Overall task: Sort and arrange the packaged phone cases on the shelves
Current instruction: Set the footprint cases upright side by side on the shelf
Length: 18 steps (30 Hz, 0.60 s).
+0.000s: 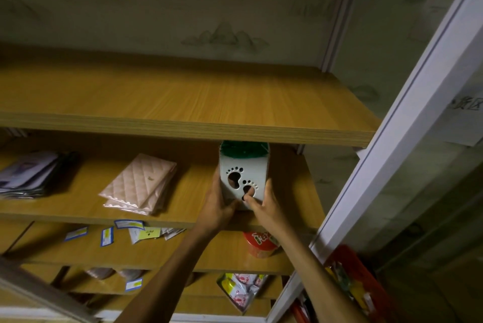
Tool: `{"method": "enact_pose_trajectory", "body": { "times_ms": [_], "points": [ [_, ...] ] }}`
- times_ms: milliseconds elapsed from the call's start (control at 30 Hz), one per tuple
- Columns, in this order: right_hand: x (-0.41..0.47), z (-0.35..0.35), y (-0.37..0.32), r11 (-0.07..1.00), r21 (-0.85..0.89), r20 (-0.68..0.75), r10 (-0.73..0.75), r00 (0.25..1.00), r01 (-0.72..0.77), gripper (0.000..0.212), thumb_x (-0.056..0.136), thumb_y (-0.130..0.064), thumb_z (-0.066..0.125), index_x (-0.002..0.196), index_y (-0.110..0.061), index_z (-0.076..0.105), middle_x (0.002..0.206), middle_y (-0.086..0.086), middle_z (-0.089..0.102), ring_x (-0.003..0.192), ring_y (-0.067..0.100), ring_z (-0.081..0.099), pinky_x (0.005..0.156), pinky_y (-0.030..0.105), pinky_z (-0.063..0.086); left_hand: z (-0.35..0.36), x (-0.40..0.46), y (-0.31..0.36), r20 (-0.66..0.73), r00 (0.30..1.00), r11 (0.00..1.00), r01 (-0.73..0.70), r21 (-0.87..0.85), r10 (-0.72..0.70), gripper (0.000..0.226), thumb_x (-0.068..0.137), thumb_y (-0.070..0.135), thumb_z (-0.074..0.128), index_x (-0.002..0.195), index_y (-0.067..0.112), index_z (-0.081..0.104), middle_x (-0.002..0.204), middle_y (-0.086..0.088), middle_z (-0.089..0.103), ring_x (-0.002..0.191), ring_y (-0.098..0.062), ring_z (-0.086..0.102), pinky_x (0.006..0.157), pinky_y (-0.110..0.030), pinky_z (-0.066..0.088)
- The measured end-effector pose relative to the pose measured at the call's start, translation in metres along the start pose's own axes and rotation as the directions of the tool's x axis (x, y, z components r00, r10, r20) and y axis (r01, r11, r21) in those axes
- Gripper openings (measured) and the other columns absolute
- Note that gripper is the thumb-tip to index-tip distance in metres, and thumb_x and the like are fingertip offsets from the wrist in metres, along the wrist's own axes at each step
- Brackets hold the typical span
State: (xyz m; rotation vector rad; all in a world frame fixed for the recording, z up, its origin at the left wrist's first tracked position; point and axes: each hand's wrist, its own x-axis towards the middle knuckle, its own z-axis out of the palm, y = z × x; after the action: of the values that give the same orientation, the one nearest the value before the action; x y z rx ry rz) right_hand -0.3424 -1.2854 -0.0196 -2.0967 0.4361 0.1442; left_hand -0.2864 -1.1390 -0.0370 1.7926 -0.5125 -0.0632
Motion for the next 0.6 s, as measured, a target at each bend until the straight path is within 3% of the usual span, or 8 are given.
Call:
{"method": "enact_pose_trajectory", "body": {
  "times_ms": [100,200,300,400,500,600],
  "points": [
    [0.002,-0.004,-0.001,0.998,0.064,-0.002,0.008,1.0,-0.007,0.098,0.086,-0.06,0.054,0.147,-0.038,-0.019,0.161,-0.005,0.001,0.145,0.029,0.018,0.111,0.052,0.024,-0.004,0.002,0.001,0.01,0.997,0.997,0.08,-0.011,-0.08,0.075,0.075,0.009,0.077,0.132,0.039,0.039,0.119,0.023,0.056,0.113,0.005,0.054,0.082,-0.006,0.049],
    [0.007,-0.01,-0.002,0.986,0.146,0.018,0.076,0.997,-0.077,0.1,0.083,-0.057,0.06,0.148,-0.037,-0.012,0.161,-0.002,0.011,0.143,0.031,0.023,0.111,0.052,0.026,-0.007,0.004,0.01,0.034,0.979,0.979,0.201,0.007,-0.202,0.053,0.075,0.017,0.079,0.114,0.036,0.046,0.106,0.011,0.057,0.097,-0.009,0.061,0.068,-0.015,0.054],
    [0.009,-0.008,-0.002,0.982,0.139,0.021,0.125,0.992,-0.126,0.098,0.083,-0.054,0.061,0.151,-0.031,-0.005,0.161,0.0,0.007,0.145,0.03,0.016,0.114,0.054,0.021,-0.011,0.01,0.017,0.071,0.959,0.96,0.267,0.09,-0.273,0.049,0.075,0.024,0.079,0.114,0.016,0.05,0.105,-0.003,0.057,0.095,-0.022,0.059,0.073,-0.031,0.056],
    [0.01,-0.007,-0.004,0.988,0.088,-0.005,0.13,0.991,-0.13,0.092,0.087,-0.052,0.058,0.152,-0.027,0.0,0.161,0.001,0.008,0.146,0.03,0.016,0.115,0.053,0.021,-0.015,0.016,0.021,0.118,0.935,0.935,0.312,0.169,-0.333,0.046,0.073,0.03,0.079,0.107,0.011,0.054,0.104,-0.007,0.059,0.096,-0.025,0.059,0.071,-0.031,0.052],
    [0.014,-0.011,-0.005,0.988,0.08,0.018,0.127,0.992,-0.128,0.088,0.088,-0.051,0.058,0.153,-0.023,0.005,0.161,0.001,0.008,0.146,0.028,0.016,0.116,0.05,0.021,-0.015,0.021,0.021,0.166,0.903,0.914,0.373,0.157,-0.397,0.047,0.073,0.033,0.08,0.106,0.009,0.057,0.107,-0.009,0.062,0.099,-0.026,0.06,0.078,-0.033,0.054],
    [0.016,-0.012,-0.002,0.991,0.052,0.016,0.124,0.992,-0.125,0.086,0.087,-0.052,0.058,0.153,-0.021,0.01,0.16,0.003,0.012,0.145,0.028,0.019,0.115,0.05,0.022,-0.016,0.023,0.023,0.174,0.898,0.908,0.373,0.189,-0.405,0.063,0.065,0.045,0.08,0.108,0.005,0.059,0.116,-0.015,0.057,0.105,-0.03,0.057,0.081,-0.035,0.053]
  ]
}}
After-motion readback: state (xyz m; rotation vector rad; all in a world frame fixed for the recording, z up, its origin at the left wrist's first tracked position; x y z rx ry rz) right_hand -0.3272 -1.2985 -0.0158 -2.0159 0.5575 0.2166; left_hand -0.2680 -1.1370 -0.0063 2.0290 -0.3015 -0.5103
